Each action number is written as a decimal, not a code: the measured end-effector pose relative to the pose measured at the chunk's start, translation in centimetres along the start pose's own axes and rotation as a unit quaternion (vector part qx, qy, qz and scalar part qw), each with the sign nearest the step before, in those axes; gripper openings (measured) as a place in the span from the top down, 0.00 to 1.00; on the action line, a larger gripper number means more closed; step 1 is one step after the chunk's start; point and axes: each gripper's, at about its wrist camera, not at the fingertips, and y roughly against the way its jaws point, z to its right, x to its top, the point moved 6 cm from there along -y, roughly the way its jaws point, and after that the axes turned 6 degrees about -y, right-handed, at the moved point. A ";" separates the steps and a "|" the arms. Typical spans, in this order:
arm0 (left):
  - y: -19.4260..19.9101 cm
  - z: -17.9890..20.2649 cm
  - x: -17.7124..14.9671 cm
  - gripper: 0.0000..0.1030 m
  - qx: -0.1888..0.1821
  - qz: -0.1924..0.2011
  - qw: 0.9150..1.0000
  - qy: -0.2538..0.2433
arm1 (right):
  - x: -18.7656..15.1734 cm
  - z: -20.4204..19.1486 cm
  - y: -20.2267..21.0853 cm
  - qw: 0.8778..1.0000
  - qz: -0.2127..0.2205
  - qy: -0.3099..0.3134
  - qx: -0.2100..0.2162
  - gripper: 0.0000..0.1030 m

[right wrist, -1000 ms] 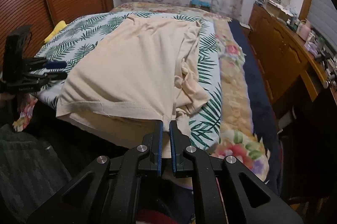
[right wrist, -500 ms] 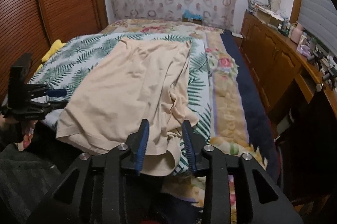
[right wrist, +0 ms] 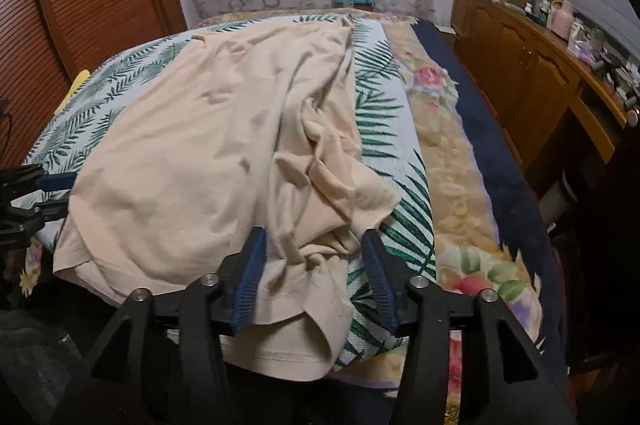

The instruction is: Fold small clothes

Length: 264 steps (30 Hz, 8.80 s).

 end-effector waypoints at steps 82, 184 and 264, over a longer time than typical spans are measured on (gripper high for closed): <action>-6.9 -14.4 13.2 0.72 -0.025 0.006 1.000 0.011 | 21.3 1.7 -8.6 0.994 0.049 0.055 0.076 0.54; 3.7 -22.9 16.6 0.90 -0.002 0.165 0.981 0.103 | 28.3 -14.2 -6.6 0.964 0.095 0.161 0.191 0.83; 14.1 -14.8 9.9 0.72 0.240 0.179 0.947 0.117 | 18.8 -15.5 5.3 0.967 0.244 0.017 0.066 0.38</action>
